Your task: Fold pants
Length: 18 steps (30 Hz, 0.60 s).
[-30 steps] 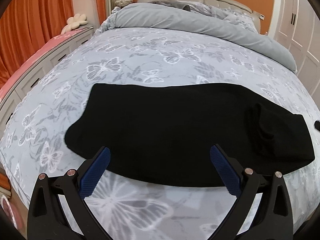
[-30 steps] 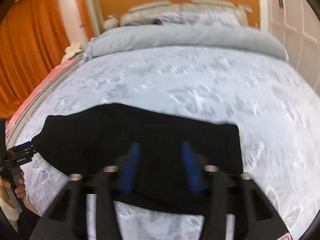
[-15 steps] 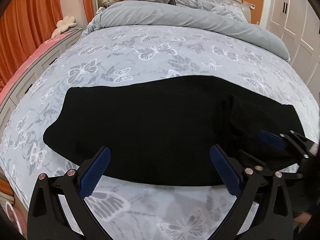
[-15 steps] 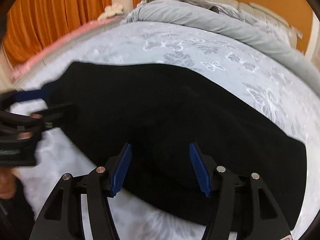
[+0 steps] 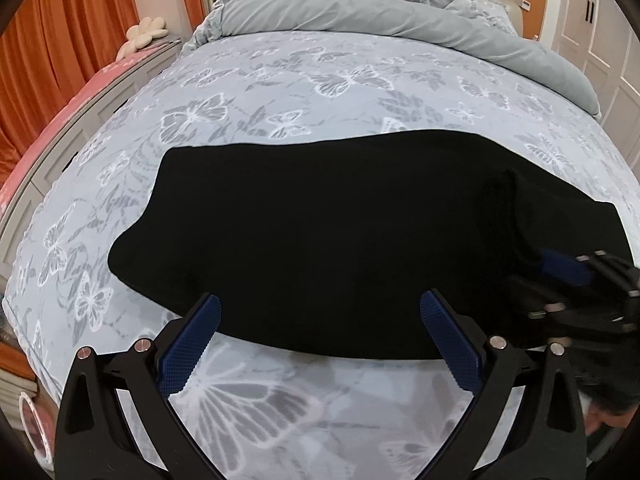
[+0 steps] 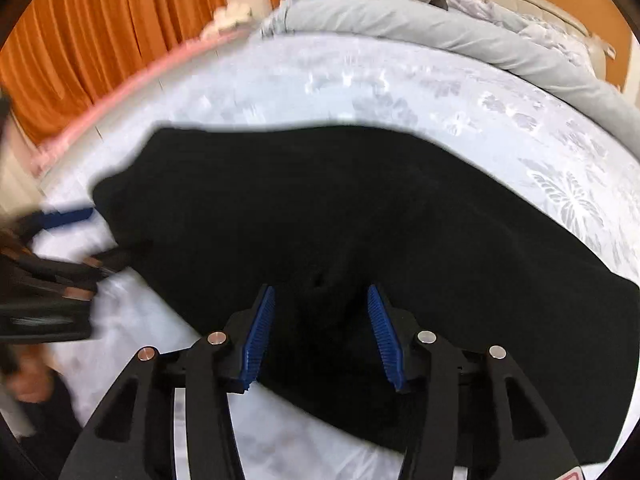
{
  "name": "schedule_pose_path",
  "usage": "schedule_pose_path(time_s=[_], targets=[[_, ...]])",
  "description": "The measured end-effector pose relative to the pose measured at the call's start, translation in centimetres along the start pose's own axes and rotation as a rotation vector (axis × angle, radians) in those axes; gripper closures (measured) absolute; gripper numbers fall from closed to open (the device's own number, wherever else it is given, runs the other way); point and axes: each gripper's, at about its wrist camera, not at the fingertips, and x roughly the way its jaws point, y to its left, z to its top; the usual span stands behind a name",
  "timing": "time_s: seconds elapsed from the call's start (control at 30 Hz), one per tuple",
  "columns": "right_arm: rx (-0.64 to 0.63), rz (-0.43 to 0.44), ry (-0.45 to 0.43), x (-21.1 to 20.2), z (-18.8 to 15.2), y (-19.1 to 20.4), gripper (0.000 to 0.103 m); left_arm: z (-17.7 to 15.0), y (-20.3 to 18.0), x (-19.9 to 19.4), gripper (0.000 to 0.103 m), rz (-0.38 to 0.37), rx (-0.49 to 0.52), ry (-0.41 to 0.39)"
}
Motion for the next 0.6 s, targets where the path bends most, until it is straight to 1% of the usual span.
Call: schedule_pose_path(time_s=[0.03, 0.1, 0.17, 0.23, 0.27, 0.33, 0.37, 0.4, 0.47, 0.5, 0.57, 0.6], targets=[[0.032, 0.009, -0.025, -1.4, 0.1, -0.8, 0.043, 0.0, 0.1, 0.0, 0.005, 0.002, 0.002, 0.000], [0.082, -0.028, -0.066, -3.6, 0.0, -2.8, 0.039, -0.1, 0.1, 0.0, 0.005, 0.016, 0.011, -0.005], [0.124, -0.075, -0.090, -5.3, -0.4, -5.3, 0.038, -0.2, 0.3, 0.1, 0.005, 0.028, 0.015, -0.007], [0.218, -0.140, -0.101, -7.4, -1.3, -9.3, 0.038, -0.1, 1.0, 0.1, 0.005, 0.042, 0.000, -0.010], [0.264, -0.157, -0.104, -8.1, -1.6, -11.1, 0.037, -0.1, 1.6, -0.1, 0.005, 0.040, -0.022, -0.016], [0.368, -0.210, -0.106, -10.0, -3.0, -14.8, 0.031, 0.2, 4.0, -0.3, 0.005, -0.003, -0.116, -0.025], [0.410, -0.238, -0.102, -10.5, -3.7, -16.6, 0.031, 0.3, 5.9, -0.2, 0.005, -0.035, -0.194, -0.017], [0.470, -0.272, -0.097, -11.4, -4.8, -18.8, 0.030, 0.2, 7.3, 0.1, 0.005, -0.051, -0.255, -0.003], [0.537, -0.290, -0.088, -12.3, -6.3, -21.3, 0.030, -0.1, 10.5, 1.2, 0.005, -0.079, -0.399, 0.041], [0.567, -0.285, -0.078, -12.5, -7.3, -22.5, 0.030, -0.6, 12.5, 2.2, 0.005, -0.089, -0.502, 0.074], [0.599, -0.261, -0.047, -12.0, -8.6, -23.6, 0.030, -1.5, 14.6, 3.4, 0.005, -0.089, -0.621, 0.117], [0.610, -0.230, -0.023, -11.4, -9.2, -23.9, 0.030, -2.0, 15.4, 4.2, 0.005, -0.097, -0.673, 0.139]])
